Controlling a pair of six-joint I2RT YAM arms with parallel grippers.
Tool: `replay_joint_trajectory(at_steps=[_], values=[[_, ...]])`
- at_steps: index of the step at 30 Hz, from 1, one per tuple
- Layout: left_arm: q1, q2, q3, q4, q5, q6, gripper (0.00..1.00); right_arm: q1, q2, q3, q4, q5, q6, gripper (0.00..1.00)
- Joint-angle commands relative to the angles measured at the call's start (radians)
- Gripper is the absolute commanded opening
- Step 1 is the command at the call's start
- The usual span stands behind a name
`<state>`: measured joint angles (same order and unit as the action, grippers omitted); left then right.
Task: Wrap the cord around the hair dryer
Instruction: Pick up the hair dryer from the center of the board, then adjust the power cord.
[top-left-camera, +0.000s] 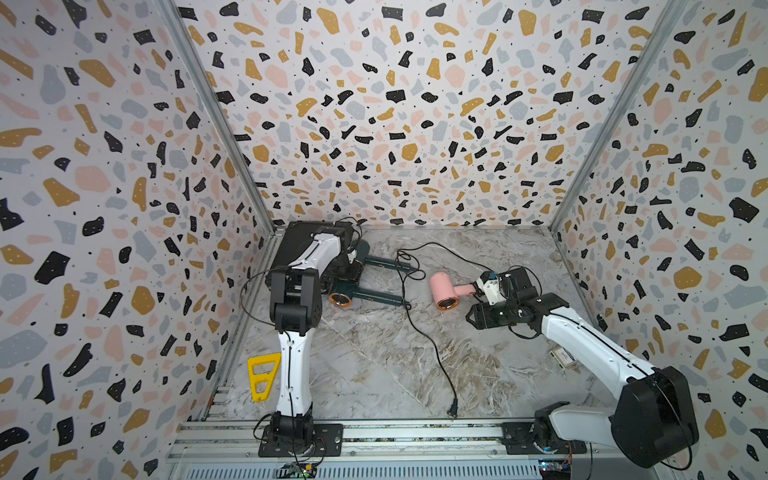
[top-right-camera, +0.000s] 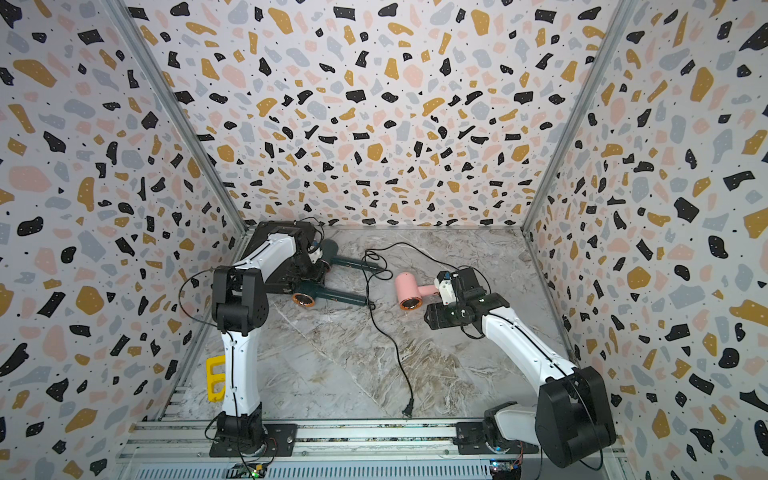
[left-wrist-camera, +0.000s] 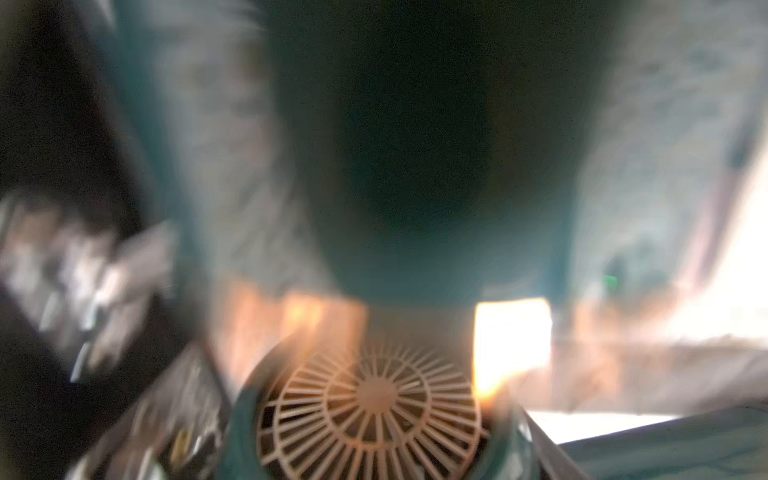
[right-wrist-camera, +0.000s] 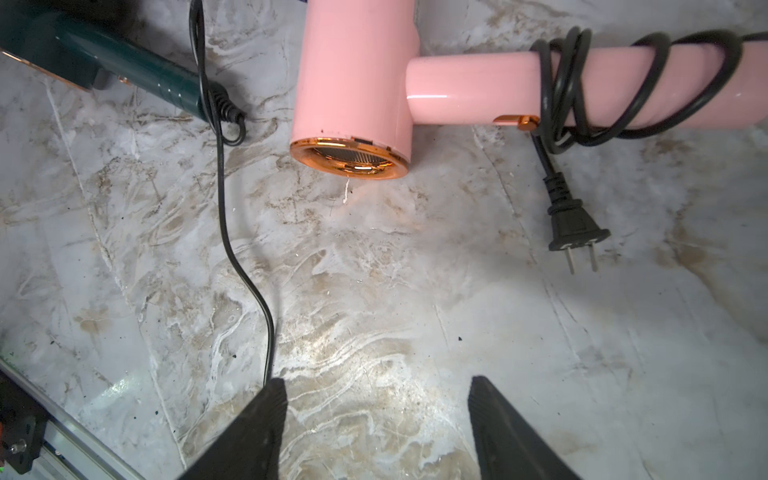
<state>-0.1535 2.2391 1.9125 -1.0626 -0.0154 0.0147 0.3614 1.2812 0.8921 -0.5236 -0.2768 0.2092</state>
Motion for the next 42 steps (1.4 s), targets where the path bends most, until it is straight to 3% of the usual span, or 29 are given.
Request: replay_joint_trajectory(at_steps=[1, 5, 11, 18, 28, 31, 35, 38, 42], values=[[-0.006, -0.157, 0.009, -0.095, -0.062, 0.013, 0.08, 0.01, 0.001, 0.04, -0.003, -0.044, 0.007, 0.7], [-0.006, -0.251, 0.023, -0.158, -0.089, 0.011, 0.0, 0.017, 0.004, 0.062, 0.02, -0.09, 0.006, 0.69], [-0.01, -0.336, 0.032, -0.247, -0.175, 0.012, 0.0, 0.032, 0.005, 0.091, 0.092, -0.231, 0.014, 0.68], [-0.012, -0.368, 0.023, -0.235, -0.1, 0.0, 0.0, 0.186, 0.094, 0.083, 0.263, -0.376, 0.005, 0.68], [-0.012, -0.39, 0.009, -0.219, -0.03, -0.002, 0.0, 0.33, 0.276, 0.051, 0.544, -0.295, 0.042, 0.66], [-0.012, -0.401, -0.007, -0.207, -0.022, -0.001, 0.0, 0.338, 0.3, 0.066, 0.584, -0.278, 0.053, 0.51], [-0.009, -0.404, -0.03, -0.192, -0.026, 0.002, 0.0, 0.338, 0.254, 0.103, 0.508, -0.185, -0.017, 0.0], [0.009, -0.417, -0.061, -0.178, -0.046, 0.006, 0.0, 0.302, 0.186, 0.151, 0.343, -0.042, -0.103, 0.0], [0.074, -0.442, -0.103, -0.137, -0.053, 0.01, 0.0, 0.162, 0.093, 0.213, 0.175, 0.087, -0.144, 0.0]])
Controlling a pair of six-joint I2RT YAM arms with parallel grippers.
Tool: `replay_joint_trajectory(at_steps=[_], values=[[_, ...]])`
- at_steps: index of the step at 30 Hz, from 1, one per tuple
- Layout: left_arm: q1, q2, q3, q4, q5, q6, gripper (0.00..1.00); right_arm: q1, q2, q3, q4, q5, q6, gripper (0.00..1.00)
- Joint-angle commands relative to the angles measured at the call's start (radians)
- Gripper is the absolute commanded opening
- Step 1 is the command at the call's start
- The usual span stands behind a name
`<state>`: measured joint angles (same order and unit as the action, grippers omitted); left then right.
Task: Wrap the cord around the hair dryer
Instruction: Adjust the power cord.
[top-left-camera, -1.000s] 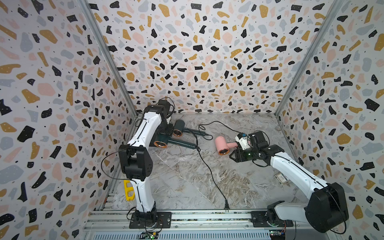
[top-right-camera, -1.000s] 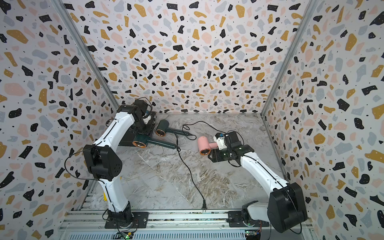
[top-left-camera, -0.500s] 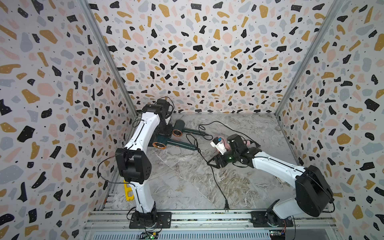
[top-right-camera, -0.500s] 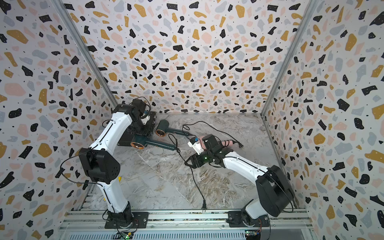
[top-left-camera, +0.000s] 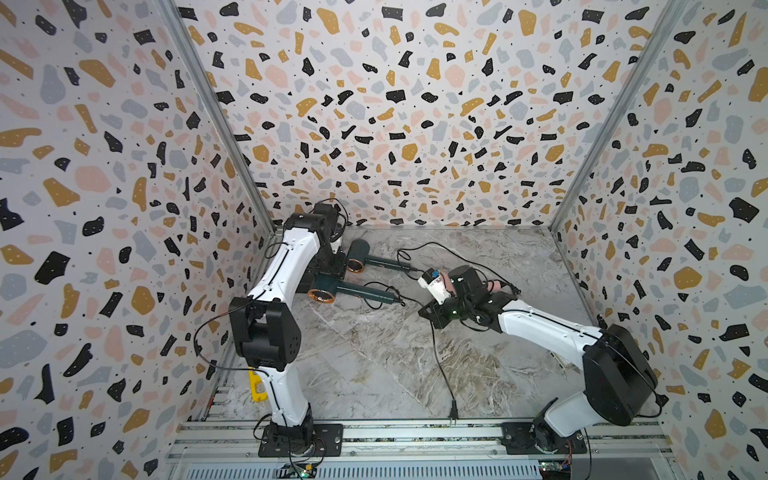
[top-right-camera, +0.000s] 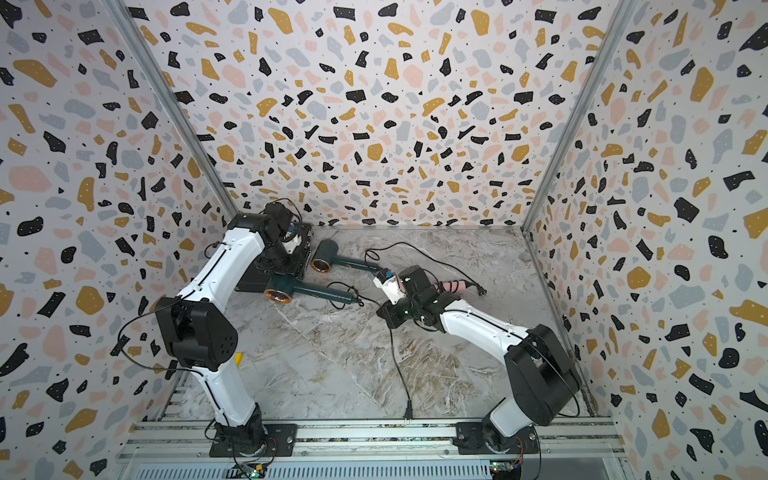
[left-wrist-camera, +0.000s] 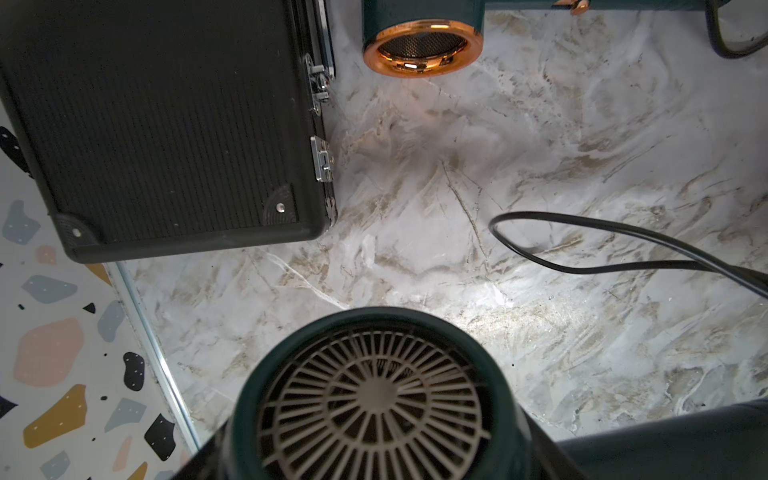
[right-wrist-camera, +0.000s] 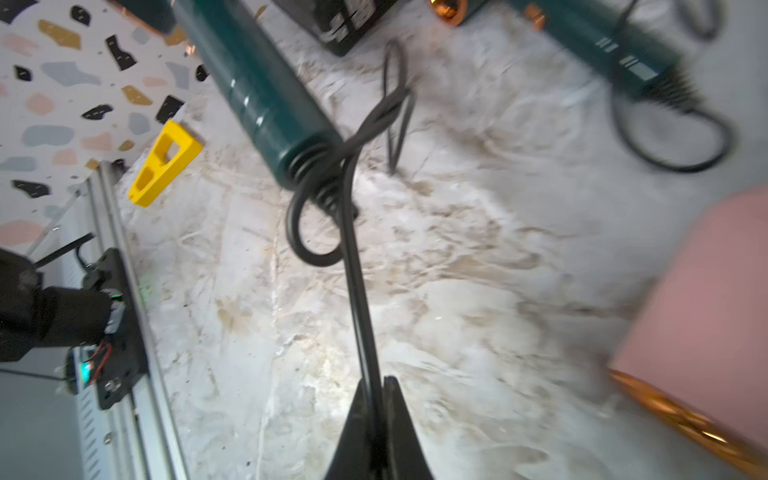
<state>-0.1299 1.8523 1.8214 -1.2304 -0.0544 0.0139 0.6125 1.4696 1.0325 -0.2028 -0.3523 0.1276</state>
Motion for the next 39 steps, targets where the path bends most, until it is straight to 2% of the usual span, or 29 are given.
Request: replay_joint_trajectory(at_steps=[1, 6, 8, 12, 16, 18, 20, 23, 26, 29, 33, 37, 39], values=[[0.078, -0.059, -0.015, 0.035, -0.014, 0.007, 0.0, -0.132, -0.119, 0.082, -0.179, 0.204, -0.07, 0.0], [0.246, -0.112, -0.125, 0.173, 0.012, -0.057, 0.0, -0.287, -0.17, 0.078, -0.258, 0.518, -0.139, 0.0], [0.298, -0.142, -0.175, 0.217, 0.022, -0.076, 0.0, -0.362, -0.18, 0.063, -0.272, 0.563, -0.107, 0.0], [0.386, -0.205, -0.228, 0.274, -0.002, -0.112, 0.0, -0.462, -0.251, -0.074, -0.223, 0.468, 0.035, 0.0], [0.453, -0.292, -0.284, 0.366, 0.07, -0.169, 0.0, -0.527, -0.284, -0.167, -0.192, 0.409, 0.129, 0.0], [0.506, -0.322, -0.312, 0.414, 0.221, -0.23, 0.0, -0.529, -0.328, -0.234, -0.125, 0.358, 0.16, 0.0], [0.572, -0.34, -0.373, 0.53, 0.51, -0.342, 0.0, -0.529, -0.374, -0.334, -0.03, 0.27, 0.215, 0.0], [0.581, -0.327, -0.4, 0.601, 0.664, -0.423, 0.0, -0.528, -0.351, -0.393, -0.025, 0.198, 0.245, 0.0], [0.64, -0.326, -0.416, 0.678, 0.77, -0.517, 0.0, -0.549, -0.358, -0.41, -0.082, 0.304, 0.206, 0.0], [0.702, -0.348, -0.437, 0.744, 0.788, -0.582, 0.0, -0.6, -0.381, -0.417, -0.069, 0.29, 0.236, 0.0], [0.724, -0.367, -0.449, 0.759, 0.748, -0.602, 0.0, -0.608, -0.364, -0.427, -0.017, 0.256, 0.271, 0.0], [0.791, -0.389, -0.495, 0.839, 0.758, -0.692, 0.0, -0.642, -0.371, -0.449, -0.003, 0.258, 0.283, 0.0], [0.802, -0.408, -0.513, 0.859, 0.716, -0.698, 0.0, -0.655, -0.369, -0.452, 0.003, 0.241, 0.271, 0.0]])
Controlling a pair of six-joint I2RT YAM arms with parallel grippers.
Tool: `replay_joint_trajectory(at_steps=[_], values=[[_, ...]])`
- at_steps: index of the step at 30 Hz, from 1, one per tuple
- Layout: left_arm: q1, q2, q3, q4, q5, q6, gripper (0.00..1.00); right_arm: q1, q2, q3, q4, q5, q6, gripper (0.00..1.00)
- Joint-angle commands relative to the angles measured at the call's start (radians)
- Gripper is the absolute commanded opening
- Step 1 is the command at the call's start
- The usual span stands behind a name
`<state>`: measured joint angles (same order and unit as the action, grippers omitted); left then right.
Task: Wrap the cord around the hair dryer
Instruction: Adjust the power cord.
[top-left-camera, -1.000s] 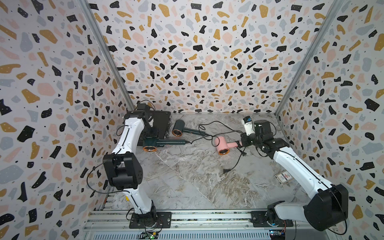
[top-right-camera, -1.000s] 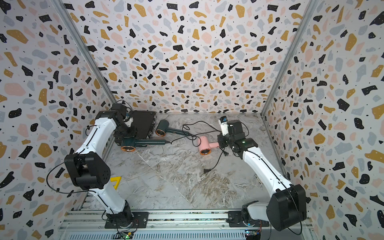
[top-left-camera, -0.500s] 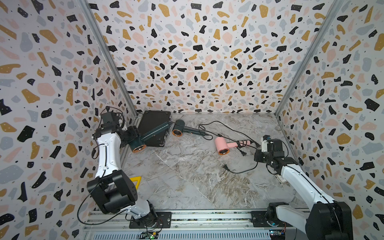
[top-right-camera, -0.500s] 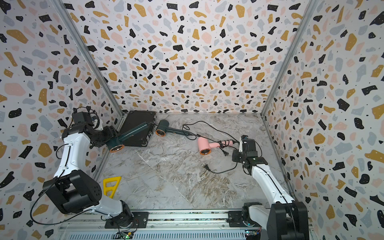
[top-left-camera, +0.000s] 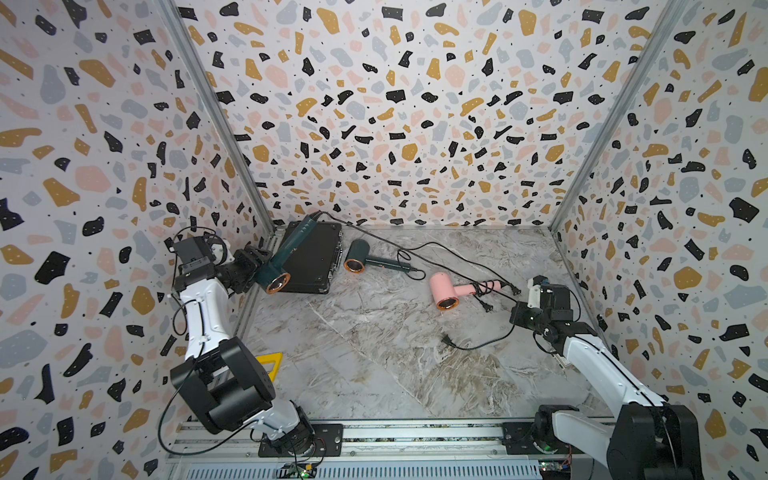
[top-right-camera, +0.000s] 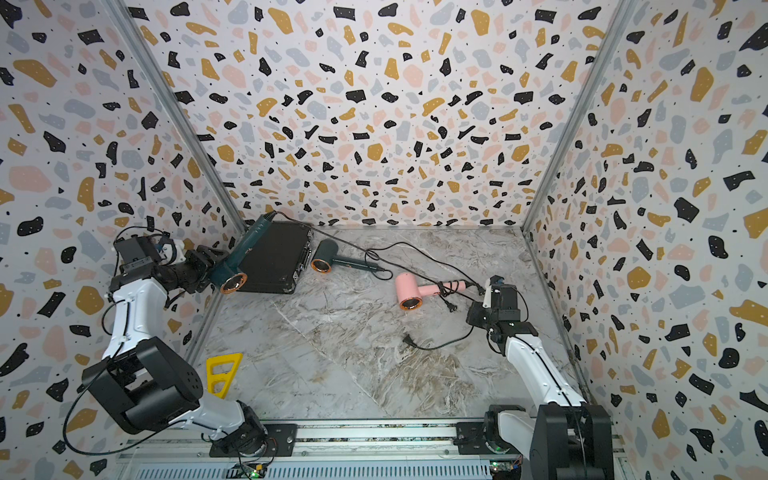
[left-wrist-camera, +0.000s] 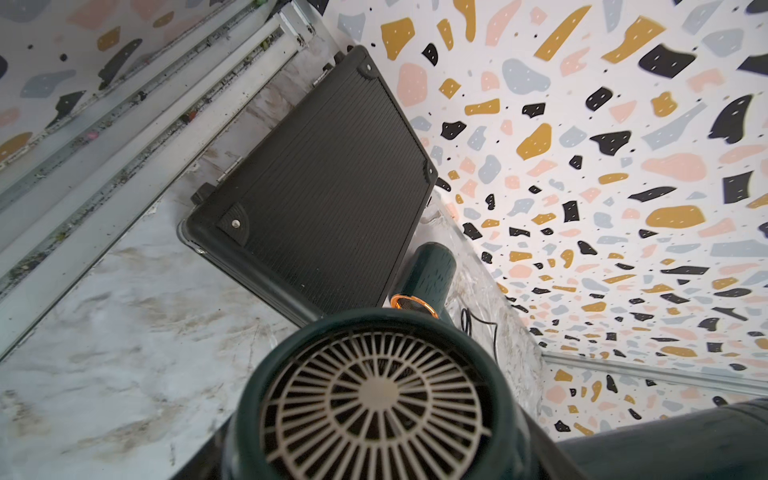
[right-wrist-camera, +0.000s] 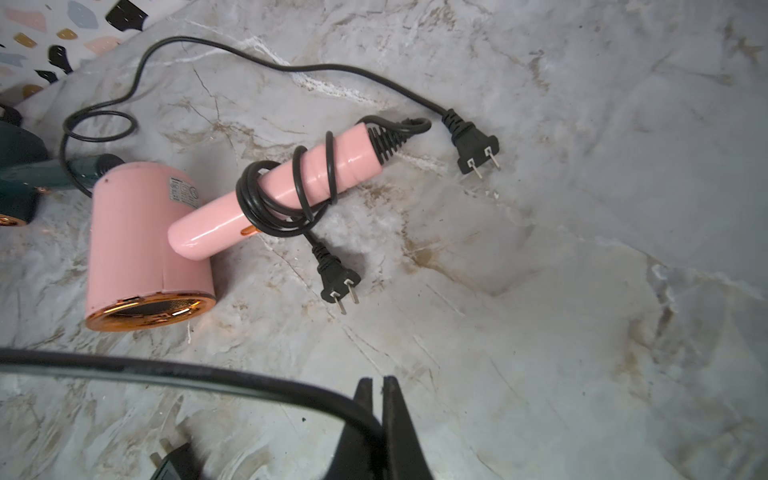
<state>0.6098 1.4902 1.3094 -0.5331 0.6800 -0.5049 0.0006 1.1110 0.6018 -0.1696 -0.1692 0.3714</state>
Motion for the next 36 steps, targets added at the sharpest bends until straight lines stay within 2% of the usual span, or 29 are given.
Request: replay_joint_trajectory(at_steps=[1, 4, 6, 8, 11, 12, 13, 14, 15, 17, 18, 22, 27, 31, 36], values=[[0.045, -0.056, 0.003, 0.142, -0.048, -0.152, 0.0, -0.042, -0.009, -0.019, -0.016, 0.034, 0.016, 0.0], [-0.077, -0.067, 0.053, 0.008, -0.211, -0.01, 0.0, -0.009, 0.009, 0.008, 0.006, -0.034, -0.009, 0.0], [-0.179, -0.064, 0.08, -0.051, -0.303, 0.059, 0.0, 0.077, 0.026, 0.058, -0.044, 0.029, -0.072, 0.0], [-0.267, -0.061, 0.093, -0.075, -0.358, 0.088, 0.0, 0.178, 0.05, 0.11, -0.102, 0.097, -0.133, 0.0], [-0.355, -0.054, 0.115, -0.094, -0.396, 0.106, 0.0, 0.241, 0.071, 0.148, -0.133, 0.066, -0.159, 0.0], [-0.374, -0.052, 0.128, -0.106, -0.397, 0.113, 0.0, 0.243, 0.073, 0.151, -0.136, 0.037, -0.159, 0.01], [-0.391, -0.051, 0.144, -0.124, -0.385, 0.122, 0.0, 0.243, 0.074, 0.153, -0.137, 0.002, -0.163, 0.12], [-0.401, -0.05, 0.158, -0.142, -0.368, 0.123, 0.0, 0.243, 0.075, 0.151, -0.132, -0.032, -0.165, 0.29], [-0.407, -0.054, 0.167, -0.151, -0.348, 0.123, 0.0, 0.243, 0.072, 0.147, -0.121, -0.059, -0.165, 0.4], [-0.422, -0.072, 0.18, -0.167, -0.29, 0.121, 0.0, 0.243, 0.074, 0.138, -0.097, -0.115, -0.159, 0.59], [-0.433, -0.082, 0.186, -0.176, -0.278, 0.124, 0.0, 0.243, 0.075, 0.137, -0.09, -0.142, -0.162, 0.63], [-0.462, -0.131, 0.224, -0.233, -0.238, 0.146, 0.0, 0.249, 0.045, 0.118, -0.021, -0.242, -0.171, 0.7], [-0.472, -0.183, 0.291, -0.268, -0.158, 0.131, 0.0, 0.259, 0.03, 0.119, 0.043, -0.329, -0.158, 0.72], [-0.479, -0.201, 0.36, -0.3, -0.139, 0.127, 0.0, 0.271, 0.009, 0.11, 0.09, -0.388, -0.157, 0.74], [-0.493, -0.215, 0.39, -0.297, -0.109, 0.099, 0.0, 0.351, 0.017, 0.175, 0.122, -0.443, -0.188, 0.76]])
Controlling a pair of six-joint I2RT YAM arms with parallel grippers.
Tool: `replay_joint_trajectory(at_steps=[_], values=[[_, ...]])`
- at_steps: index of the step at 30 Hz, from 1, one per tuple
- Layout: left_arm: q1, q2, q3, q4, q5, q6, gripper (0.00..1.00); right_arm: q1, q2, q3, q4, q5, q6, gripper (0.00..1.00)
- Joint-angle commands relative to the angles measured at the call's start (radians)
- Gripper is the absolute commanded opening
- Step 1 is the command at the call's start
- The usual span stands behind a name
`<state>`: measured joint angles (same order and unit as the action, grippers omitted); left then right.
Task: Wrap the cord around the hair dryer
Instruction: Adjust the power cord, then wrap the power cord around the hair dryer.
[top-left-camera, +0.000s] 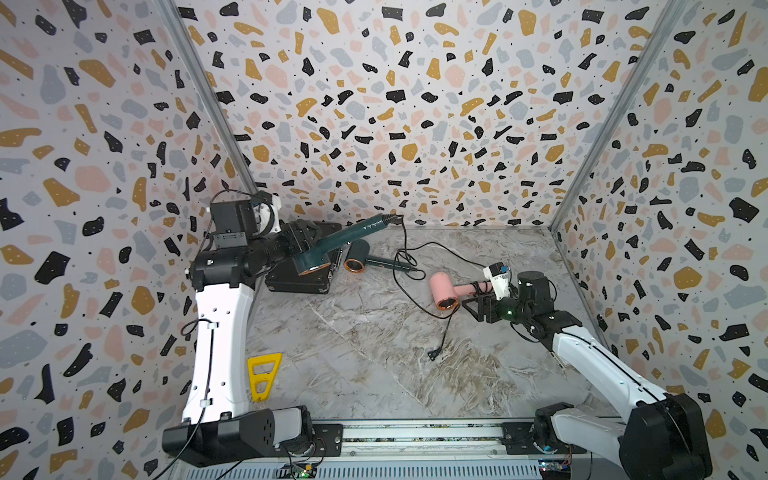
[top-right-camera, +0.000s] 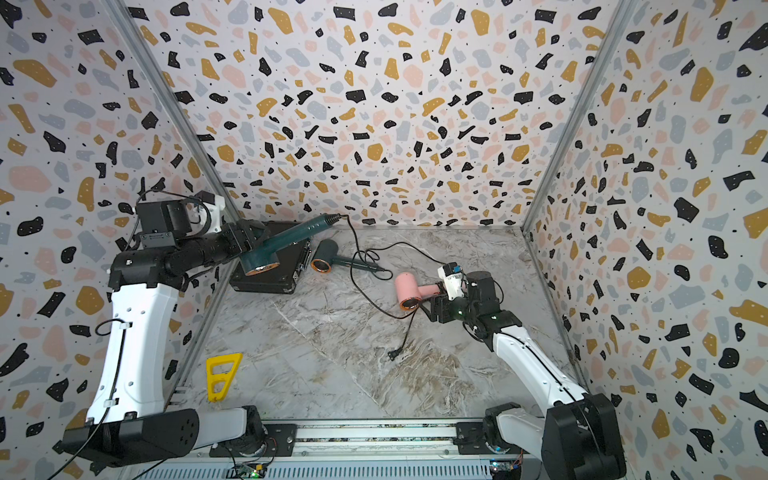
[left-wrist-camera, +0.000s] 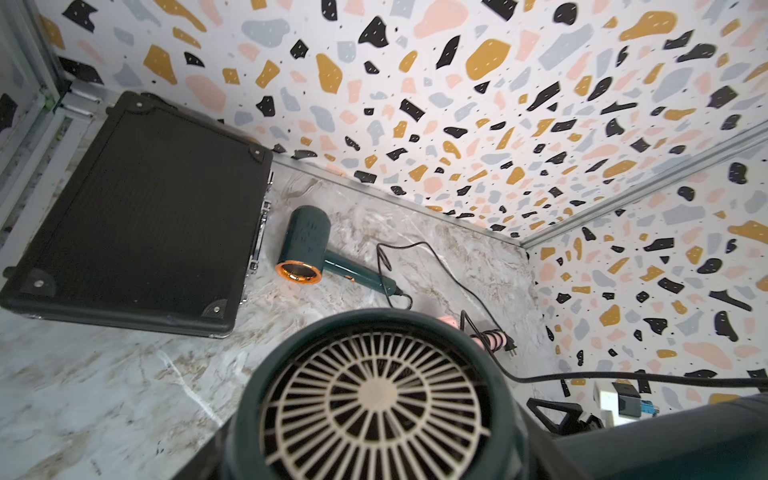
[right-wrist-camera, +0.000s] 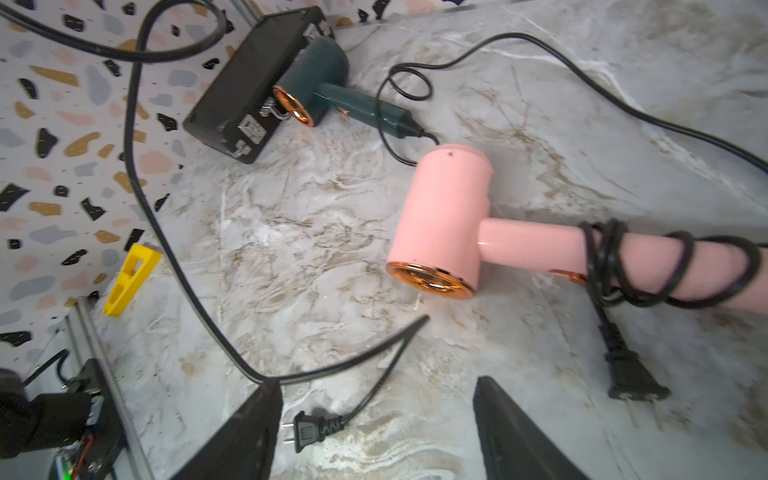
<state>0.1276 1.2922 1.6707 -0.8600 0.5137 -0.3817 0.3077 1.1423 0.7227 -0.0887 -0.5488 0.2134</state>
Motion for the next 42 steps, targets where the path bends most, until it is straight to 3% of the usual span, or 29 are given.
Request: replay_joint_trajectory(at_steps=[1, 6, 11, 25, 29, 36, 42], values=[[-0.015, -0.019, 0.028, 0.037, 0.064, -0.033, 0.0, 0.069, -0.005, 0.073, 0.057, -0.067, -0.039, 0.76], [-0.031, -0.016, 0.023, 0.055, 0.087, -0.055, 0.0, 0.135, 0.1, 0.134, 0.177, -0.116, -0.014, 0.76], [-0.045, -0.003, 0.019, 0.052, 0.079, -0.055, 0.0, 0.225, 0.163, 0.162, 0.177, -0.14, -0.034, 0.76], [-0.046, 0.005, 0.007, 0.092, 0.077, -0.087, 0.0, 0.309, 0.071, 0.017, 0.271, -0.159, 0.115, 0.75], [-0.046, 0.001, -0.009, 0.136, 0.106, -0.128, 0.0, 0.365, 0.118, -0.011, 0.36, -0.1, 0.144, 0.75], [-0.054, -0.002, -0.001, 0.161, 0.16, -0.166, 0.0, 0.381, 0.283, -0.13, 0.762, 0.193, 0.182, 0.74], [-0.06, -0.01, 0.014, 0.145, 0.182, -0.169, 0.0, 0.381, 0.331, -0.151, 0.836, 0.319, 0.197, 0.73]])
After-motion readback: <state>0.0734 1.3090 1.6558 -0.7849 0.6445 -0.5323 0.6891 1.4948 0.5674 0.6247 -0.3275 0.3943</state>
